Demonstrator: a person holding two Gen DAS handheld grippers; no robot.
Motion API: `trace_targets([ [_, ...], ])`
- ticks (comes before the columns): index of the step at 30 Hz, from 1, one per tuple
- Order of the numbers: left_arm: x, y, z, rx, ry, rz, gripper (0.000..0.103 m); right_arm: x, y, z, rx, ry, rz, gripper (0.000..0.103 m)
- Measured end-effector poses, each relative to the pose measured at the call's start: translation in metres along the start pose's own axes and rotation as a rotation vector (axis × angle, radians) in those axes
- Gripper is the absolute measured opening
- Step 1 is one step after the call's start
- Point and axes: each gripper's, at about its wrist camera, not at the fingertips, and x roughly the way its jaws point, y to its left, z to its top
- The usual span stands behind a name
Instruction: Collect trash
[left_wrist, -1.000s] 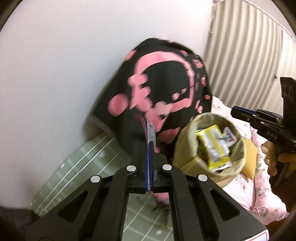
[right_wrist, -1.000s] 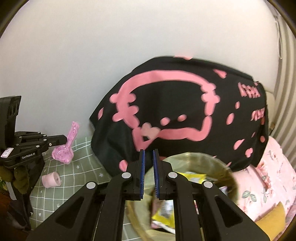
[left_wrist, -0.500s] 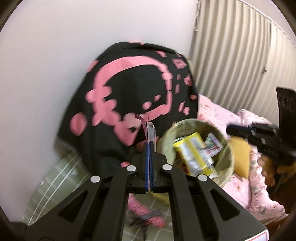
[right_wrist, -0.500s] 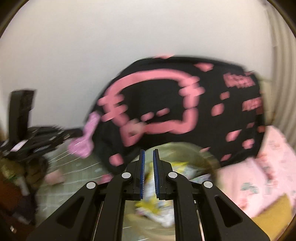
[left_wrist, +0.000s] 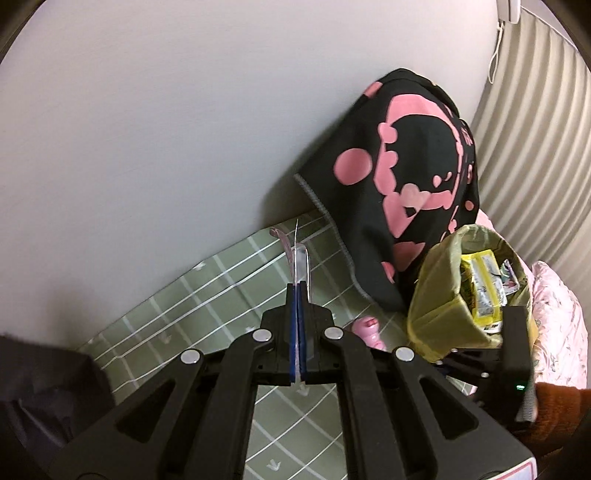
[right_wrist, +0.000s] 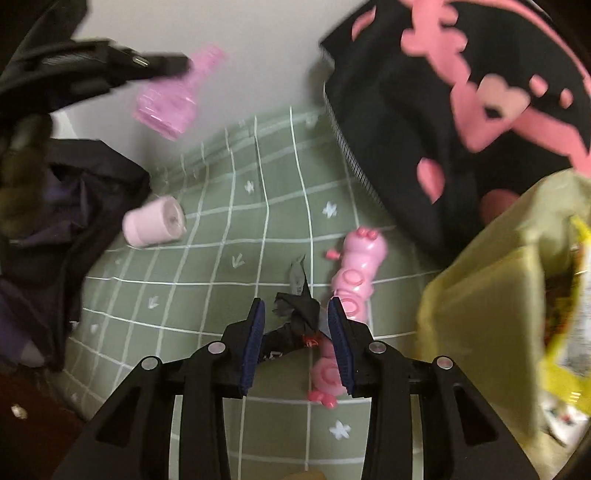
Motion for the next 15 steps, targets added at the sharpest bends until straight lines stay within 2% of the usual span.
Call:
trace_targets([
  [4,-0.004,0.008,-0.004,-0.009,0.005,0.012,0.001,0.021,0.011,-0.001,-0.073,0.065,-0.056,0.034],
  [6,-0.006,0.011,-0.005,-0.011,0.002,0.01,0.001,0.025,0.013,-0.004,-0.082,0.084,-0.075,0.019],
  [7,-0.007,0.011,-0.005,-0.011,0.001,0.009,0.001,0.024,0.013,-0.004,-0.08,0.087,-0.083,0.016],
  [9,-0.008,0.011,-0.004,-0.009,-0.003,0.004,0.001,0.016,0.012,-0.002,-0.071,0.076,-0.092,0.007],
  [15,-0.012,0.002,-0.002,0.002,-0.019,-0.025,0.001,-0.041,0.01,0.016,-0.05,-0.043,-0.094,0.004],
])
